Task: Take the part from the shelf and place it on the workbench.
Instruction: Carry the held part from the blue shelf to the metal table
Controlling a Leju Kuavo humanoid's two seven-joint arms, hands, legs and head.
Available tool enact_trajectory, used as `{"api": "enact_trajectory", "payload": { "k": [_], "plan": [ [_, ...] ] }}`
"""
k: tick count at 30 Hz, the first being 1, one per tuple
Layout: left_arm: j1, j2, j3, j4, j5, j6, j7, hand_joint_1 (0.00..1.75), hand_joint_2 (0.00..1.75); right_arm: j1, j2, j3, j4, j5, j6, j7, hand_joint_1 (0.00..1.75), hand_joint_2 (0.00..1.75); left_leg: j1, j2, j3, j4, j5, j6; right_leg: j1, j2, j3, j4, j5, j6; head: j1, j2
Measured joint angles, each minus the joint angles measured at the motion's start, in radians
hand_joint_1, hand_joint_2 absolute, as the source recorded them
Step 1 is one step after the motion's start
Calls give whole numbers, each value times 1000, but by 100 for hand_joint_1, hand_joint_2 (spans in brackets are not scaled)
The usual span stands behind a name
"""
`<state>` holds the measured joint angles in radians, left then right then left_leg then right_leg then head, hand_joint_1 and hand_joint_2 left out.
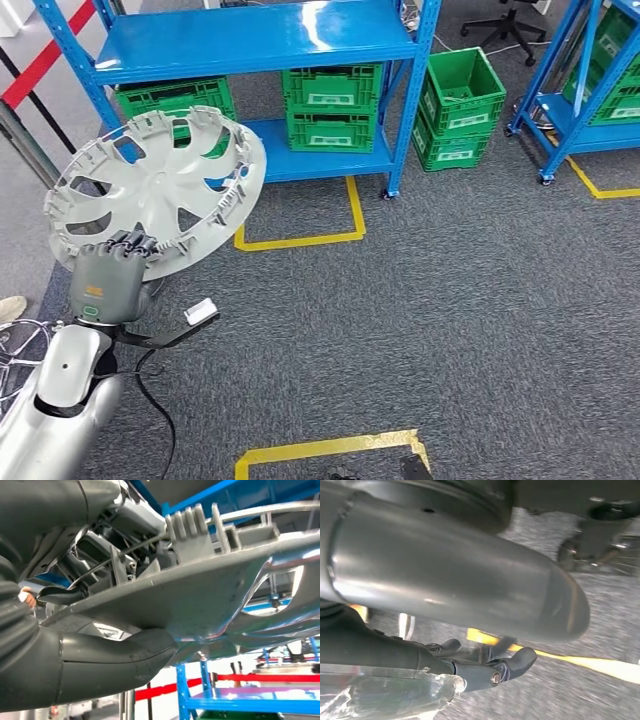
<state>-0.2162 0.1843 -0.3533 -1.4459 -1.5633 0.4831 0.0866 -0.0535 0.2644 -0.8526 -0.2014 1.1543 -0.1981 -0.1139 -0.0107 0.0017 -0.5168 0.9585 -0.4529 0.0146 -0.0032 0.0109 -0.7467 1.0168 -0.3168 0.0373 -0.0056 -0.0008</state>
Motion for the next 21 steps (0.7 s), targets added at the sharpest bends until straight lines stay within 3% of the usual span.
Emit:
{"api": "enact_trajectory", "payload": {
  "k": [2, 3, 4, 6, 7, 8, 10, 11, 13, 14, 16, 18, 19, 20, 21],
  "plan": [
    [3, -2, 1, 0, 0, 0, 0, 175, 175, 3, 0, 0, 0, 0, -1, 1, 0, 0, 4, 1, -31, -1, 31, 6, -2, -2, -23, 116, -127, 9, 5, 0],
    [4, -2, 3, 0, 0, 0, 0, 175, 175, 2, 0, 0, 0, 0, -1, 1, 0, 0, 5, 2, -48, 0, 46, 6, -2, -3, -31, 189, -173, 13, 6, 0],
    [5, -3, 4, 0, 0, 0, 0, 175, 175, 0, 0, 0, 0, 0, -1, 1, 0, 0, 6, 3, -67, 2, 61, 5, -3, -3, -31, 252, -190, 16, 6, 0],
    [6, -4, 5, 1, 2, 0, -4, 175, 175, -3, 0, 0, 0, 2, -1, 1, 0, 0, 8, 4, -106, 4, 90, -1, -3, -3, 10, 292, -152, 20, 6, 0],
    [6, -4, 6, 1, 5, 0, -9, 175, 175, -3, 0, 1, 0, 4, -1, 1, 0, 0, 10, 3, -124, 7, 103, -6, -4, -3, 58, 259, -128, 22, 6, 0],
    [7, -4, 8, 1, 11, 0, -15, 175, 175, -5, 0, 2, 0, 5, -1, 1, 0, 0, 11, 2, -141, 9, 115, -12, -5, -3, 118, 195, -132, 25, 7, 0],
    [8, -4, 14, 1, 24, 0, -28, 175, 175, -9, 0, 5, -1, 7, -1, 0, 0, 0, 11, 1, -160, 17, 133, -24, -4, 1, 222, 53, -185, 17, 6, 0],
    [9, -4, 17, 1, 28, 0, -32, 175, 175, -11, 0, 7, -1, 7, -1, 0, 0, 0, 11, 0, -162, 17, 141, -30, -1, 2, 244, 13, -210, 8, 5, 0],
    [11, -7, 21, 1, 32, 1, -36, 175, 175, -10, 1, 7, -1, 7, -2, 0, 0, 0, 14, 0, -160, 14, 154, -40, 1, 2, 239, 2, -209, -14, 4, 0],
    [12, -7, 22, 1, 33, 1, -37, 175, 175, -9, 1, 7, -1, 7, -2, 1, 0, 0, 15, 0, -164, 18, 146, -45, 1, 0, 235, 4, -202, -22, 4, 0],
    [14, -8, 24, 1, 33, 1, -39, 175, 175, -8, 3, 8, -1, 7, -4, 3, 0, 0, 17, 0, -183, 75, 78, -55, -2, -3, 224, 3, -182, -35, 0, 0],
    [16, -9, 26, 1, 34, 1, -39, 175, 175, -6, 4, 9, -1, 10, -6, 3, 0, 0, 17, 0, -219, 204, -19, -62, -2, -2, 209, 5, -164, -40, -4, 0],
    [18, -9, 26, 1, 34, 1, -39, 175, 175, -4, 5, 10, -1, 12, -7, 3, 0, 0, 17, -1, -231, 265, -45, -63, -1, -2, 200, 5, -157, -40, -3, 0],
    [21, -9, 26, 1, 34, 2, -39, 175, 175, -2, 5, 12, -1, 14, -9, 2, 0, 0, 17, -1, -230, 296, -51, -63, 0, -2, 193, 6, -151, -40, -3, 0],
    [24, -10, 27, 1, 34, 3, -39, 175, 175, -1, 5, 13, -1, 15, -11, 2, 0, 0, 17, -1, -210, 288, -39, -60, 0, -2, 187, 6, -147, -39, -3, 0]
  ]
}}
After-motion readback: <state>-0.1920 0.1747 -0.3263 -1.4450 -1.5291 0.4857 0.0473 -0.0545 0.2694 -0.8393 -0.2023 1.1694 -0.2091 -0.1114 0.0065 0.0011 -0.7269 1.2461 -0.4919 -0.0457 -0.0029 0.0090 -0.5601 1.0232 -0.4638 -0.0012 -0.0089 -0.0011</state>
